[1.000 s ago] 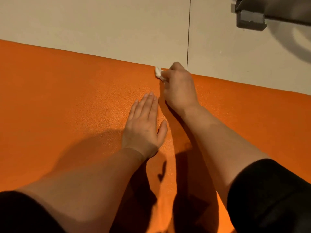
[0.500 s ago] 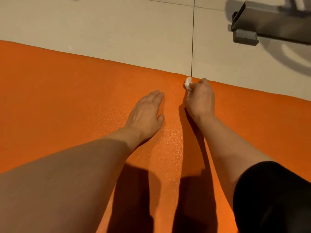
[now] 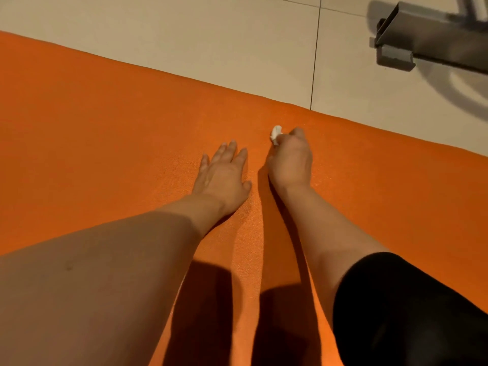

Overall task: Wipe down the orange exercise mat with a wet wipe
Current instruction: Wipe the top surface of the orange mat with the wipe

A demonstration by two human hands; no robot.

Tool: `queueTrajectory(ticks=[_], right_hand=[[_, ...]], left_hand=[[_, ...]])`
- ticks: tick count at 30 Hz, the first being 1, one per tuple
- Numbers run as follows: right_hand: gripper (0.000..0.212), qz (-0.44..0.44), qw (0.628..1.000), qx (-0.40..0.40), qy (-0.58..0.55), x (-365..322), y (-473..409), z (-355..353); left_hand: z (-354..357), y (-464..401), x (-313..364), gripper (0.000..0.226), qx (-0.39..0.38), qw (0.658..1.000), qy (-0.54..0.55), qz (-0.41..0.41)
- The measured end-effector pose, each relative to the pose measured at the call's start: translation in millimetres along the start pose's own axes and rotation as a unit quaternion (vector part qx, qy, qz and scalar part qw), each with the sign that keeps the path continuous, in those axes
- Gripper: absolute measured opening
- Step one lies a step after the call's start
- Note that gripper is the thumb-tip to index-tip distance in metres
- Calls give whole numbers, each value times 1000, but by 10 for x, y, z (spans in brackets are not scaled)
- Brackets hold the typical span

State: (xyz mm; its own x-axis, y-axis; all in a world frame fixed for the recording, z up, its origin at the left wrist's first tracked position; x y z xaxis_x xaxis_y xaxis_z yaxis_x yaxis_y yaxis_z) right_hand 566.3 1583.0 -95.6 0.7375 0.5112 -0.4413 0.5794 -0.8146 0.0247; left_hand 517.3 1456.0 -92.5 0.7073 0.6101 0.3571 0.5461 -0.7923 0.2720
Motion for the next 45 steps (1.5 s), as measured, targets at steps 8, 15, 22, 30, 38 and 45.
queueTrajectory(ticks=[8, 15, 22, 30, 38, 45], right_hand=[[24, 37, 998, 49, 25, 369, 21, -151], [20, -119, 992, -41, -5, -157, 498, 172], [23, 42, 998, 40, 33, 380, 308, -136], [21, -71, 997, -33, -14, -15, 779, 41], [22, -17, 999, -12, -37, 21, 1084, 3], [20, -29, 999, -37, 5, 75, 1151, -73]], left_hand=[[19, 130, 23, 73, -17, 1000, -3, 5], [51, 307, -52, 72, -7, 1000, -2, 14], [45, 535, -162, 73, -18, 1000, -5, -1], [99, 796, -148, 74, -26, 1000, -10, -11], [131, 983, -194, 81, -71, 996, -46, 18], [113, 1124, -160, 83, -104, 994, -43, 2]])
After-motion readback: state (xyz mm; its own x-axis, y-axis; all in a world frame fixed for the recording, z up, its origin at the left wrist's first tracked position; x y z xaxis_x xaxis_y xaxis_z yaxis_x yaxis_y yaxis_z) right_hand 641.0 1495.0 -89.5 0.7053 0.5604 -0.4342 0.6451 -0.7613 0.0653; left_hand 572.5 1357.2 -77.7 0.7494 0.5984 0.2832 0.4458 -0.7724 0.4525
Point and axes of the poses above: each hand's wrist, its own y-axis away from the middle knuckle, its own z-axis out of the palm, x = y × z, the point moved 2 cm from there along -y, towards the middle knuckle, and after that the axes turned 8 degrees about z, right-handed, at the moved point
